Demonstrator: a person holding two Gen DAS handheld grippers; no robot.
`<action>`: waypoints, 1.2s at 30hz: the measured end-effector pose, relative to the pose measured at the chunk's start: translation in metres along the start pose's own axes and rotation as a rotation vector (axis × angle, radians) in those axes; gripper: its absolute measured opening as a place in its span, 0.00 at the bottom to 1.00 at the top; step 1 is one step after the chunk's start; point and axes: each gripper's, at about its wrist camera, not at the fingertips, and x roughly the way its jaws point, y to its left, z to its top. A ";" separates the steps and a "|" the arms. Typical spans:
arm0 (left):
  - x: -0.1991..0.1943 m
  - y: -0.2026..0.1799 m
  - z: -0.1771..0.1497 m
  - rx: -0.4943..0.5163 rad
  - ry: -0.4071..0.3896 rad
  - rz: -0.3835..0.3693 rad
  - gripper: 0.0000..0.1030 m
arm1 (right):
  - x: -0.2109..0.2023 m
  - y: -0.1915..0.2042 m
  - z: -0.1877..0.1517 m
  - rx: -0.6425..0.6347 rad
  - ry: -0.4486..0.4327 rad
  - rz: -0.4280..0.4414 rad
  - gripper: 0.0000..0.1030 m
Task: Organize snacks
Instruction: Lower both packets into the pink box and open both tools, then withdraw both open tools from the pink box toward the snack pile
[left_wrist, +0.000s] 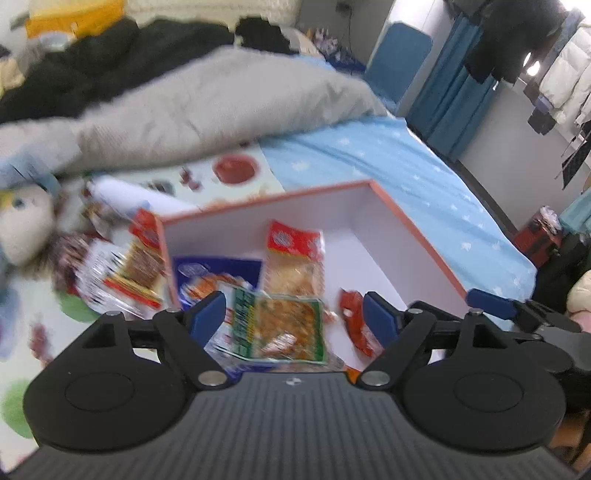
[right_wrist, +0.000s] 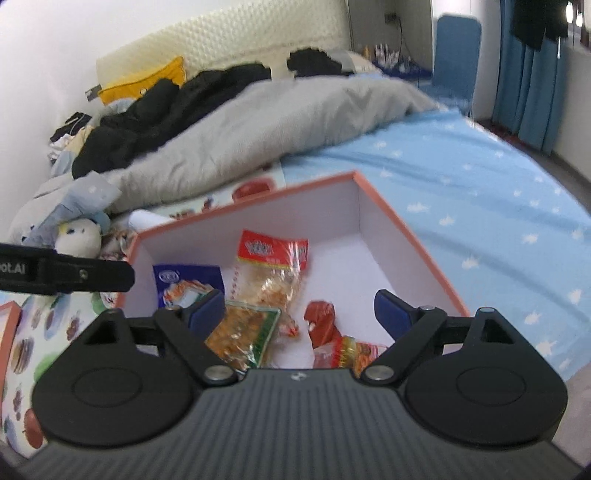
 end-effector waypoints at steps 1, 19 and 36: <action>-0.010 0.002 0.001 0.007 -0.023 0.018 0.85 | -0.005 0.001 0.002 0.007 -0.011 0.006 0.87; -0.140 0.028 -0.011 0.077 -0.257 0.127 1.00 | -0.086 0.052 0.016 -0.043 -0.183 0.042 0.87; -0.182 0.084 -0.065 -0.028 -0.279 0.207 1.00 | -0.091 0.119 -0.005 -0.129 -0.194 0.157 0.87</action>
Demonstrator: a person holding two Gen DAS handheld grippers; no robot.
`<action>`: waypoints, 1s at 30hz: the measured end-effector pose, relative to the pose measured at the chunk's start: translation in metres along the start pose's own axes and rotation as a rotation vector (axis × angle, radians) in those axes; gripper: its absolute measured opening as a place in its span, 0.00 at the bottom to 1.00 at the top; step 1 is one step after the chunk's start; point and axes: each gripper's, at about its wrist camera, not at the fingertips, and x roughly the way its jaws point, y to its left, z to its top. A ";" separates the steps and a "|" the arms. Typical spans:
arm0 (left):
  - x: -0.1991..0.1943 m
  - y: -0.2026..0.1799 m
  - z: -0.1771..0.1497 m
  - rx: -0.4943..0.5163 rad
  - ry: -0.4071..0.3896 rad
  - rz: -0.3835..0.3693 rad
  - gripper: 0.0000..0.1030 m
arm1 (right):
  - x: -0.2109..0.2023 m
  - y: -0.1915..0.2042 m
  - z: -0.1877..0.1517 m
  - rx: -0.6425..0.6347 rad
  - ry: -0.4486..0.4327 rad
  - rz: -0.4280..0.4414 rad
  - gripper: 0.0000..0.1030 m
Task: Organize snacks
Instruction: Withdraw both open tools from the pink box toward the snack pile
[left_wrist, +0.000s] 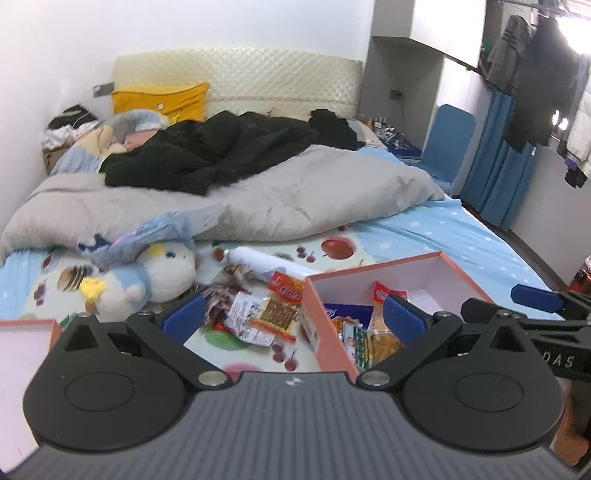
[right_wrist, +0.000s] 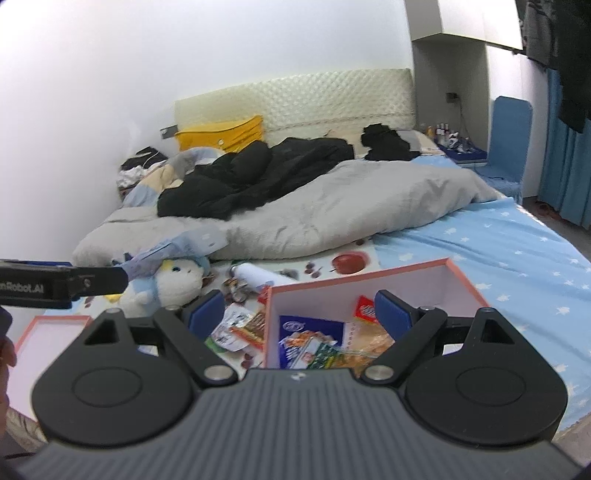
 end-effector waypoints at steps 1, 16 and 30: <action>-0.002 0.004 -0.002 -0.008 0.007 0.004 1.00 | 0.001 0.005 -0.001 -0.009 0.004 0.008 0.87; -0.037 0.041 -0.057 -0.057 -0.024 0.058 1.00 | 0.003 0.041 -0.046 -0.057 0.051 0.057 0.87; -0.022 0.060 -0.122 -0.172 0.028 0.055 1.00 | 0.000 0.065 -0.089 -0.135 0.126 0.004 0.77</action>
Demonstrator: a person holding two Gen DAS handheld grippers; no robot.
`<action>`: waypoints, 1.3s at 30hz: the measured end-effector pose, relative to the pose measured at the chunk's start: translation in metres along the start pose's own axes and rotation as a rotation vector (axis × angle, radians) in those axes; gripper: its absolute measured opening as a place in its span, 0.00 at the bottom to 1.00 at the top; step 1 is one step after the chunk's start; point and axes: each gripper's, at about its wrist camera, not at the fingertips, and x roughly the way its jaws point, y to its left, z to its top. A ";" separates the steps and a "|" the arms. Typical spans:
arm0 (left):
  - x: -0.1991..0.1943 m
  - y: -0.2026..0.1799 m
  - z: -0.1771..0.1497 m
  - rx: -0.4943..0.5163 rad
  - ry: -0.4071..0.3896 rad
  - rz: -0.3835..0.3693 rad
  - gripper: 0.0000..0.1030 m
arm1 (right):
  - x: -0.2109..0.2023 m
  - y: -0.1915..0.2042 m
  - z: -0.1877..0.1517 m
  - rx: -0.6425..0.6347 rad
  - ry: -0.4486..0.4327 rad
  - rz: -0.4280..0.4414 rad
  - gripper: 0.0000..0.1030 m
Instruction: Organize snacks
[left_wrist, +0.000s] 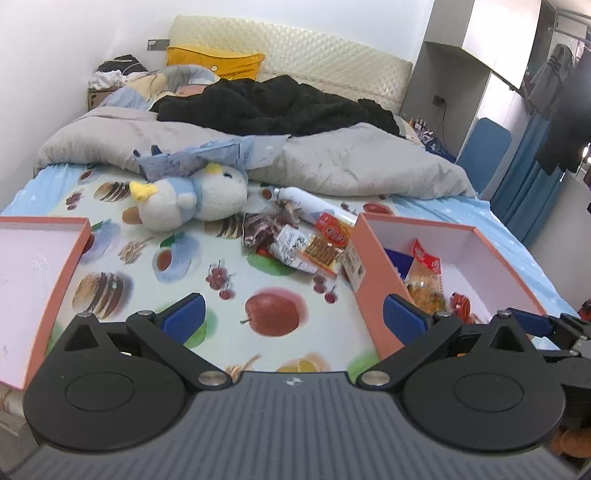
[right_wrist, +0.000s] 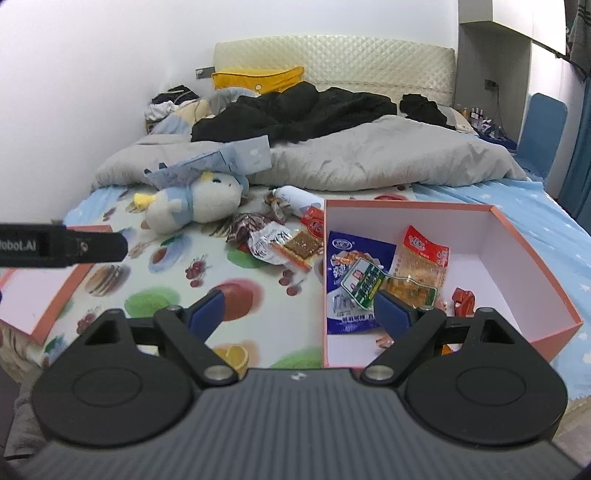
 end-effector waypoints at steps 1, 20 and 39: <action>0.002 0.003 -0.002 -0.008 0.006 -0.003 1.00 | 0.001 0.001 -0.001 0.000 0.008 0.002 0.76; 0.113 0.051 0.001 -0.234 0.121 -0.138 0.78 | 0.064 0.032 0.017 -0.264 -0.008 -0.024 0.38; 0.293 0.110 0.011 -0.514 0.254 -0.354 0.55 | 0.224 0.081 0.003 -0.562 0.186 -0.162 0.24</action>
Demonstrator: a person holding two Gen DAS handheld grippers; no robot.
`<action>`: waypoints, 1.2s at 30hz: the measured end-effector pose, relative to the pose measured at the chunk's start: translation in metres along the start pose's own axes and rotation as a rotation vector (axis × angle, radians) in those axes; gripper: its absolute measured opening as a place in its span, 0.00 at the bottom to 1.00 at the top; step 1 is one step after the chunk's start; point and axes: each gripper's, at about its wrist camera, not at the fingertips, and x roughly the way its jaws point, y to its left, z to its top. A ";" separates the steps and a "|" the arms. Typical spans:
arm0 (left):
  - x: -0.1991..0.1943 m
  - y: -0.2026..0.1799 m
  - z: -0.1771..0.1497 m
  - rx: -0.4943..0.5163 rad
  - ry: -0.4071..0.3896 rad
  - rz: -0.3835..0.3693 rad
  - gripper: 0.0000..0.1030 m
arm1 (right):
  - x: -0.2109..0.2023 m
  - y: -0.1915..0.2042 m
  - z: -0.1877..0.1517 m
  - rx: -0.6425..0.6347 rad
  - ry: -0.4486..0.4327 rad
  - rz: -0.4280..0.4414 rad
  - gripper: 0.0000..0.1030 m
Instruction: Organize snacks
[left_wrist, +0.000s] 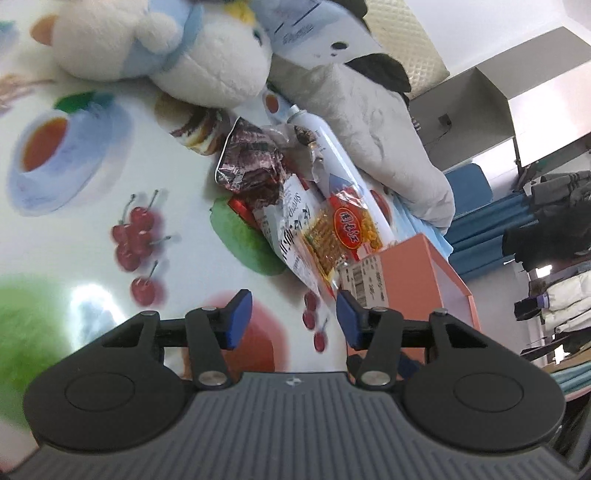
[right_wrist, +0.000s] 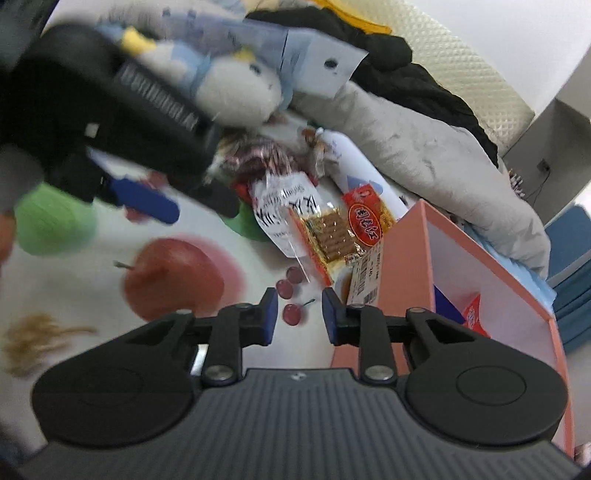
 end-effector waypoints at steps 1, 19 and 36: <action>0.009 0.003 0.004 -0.009 0.014 -0.012 0.55 | 0.004 0.003 0.002 -0.009 0.005 -0.005 0.23; 0.093 0.013 0.046 -0.051 0.125 -0.076 0.43 | 0.075 0.017 0.012 -0.079 0.076 -0.179 0.23; 0.078 0.018 0.042 -0.068 0.107 -0.016 0.08 | 0.048 -0.003 0.018 0.029 0.058 -0.083 0.03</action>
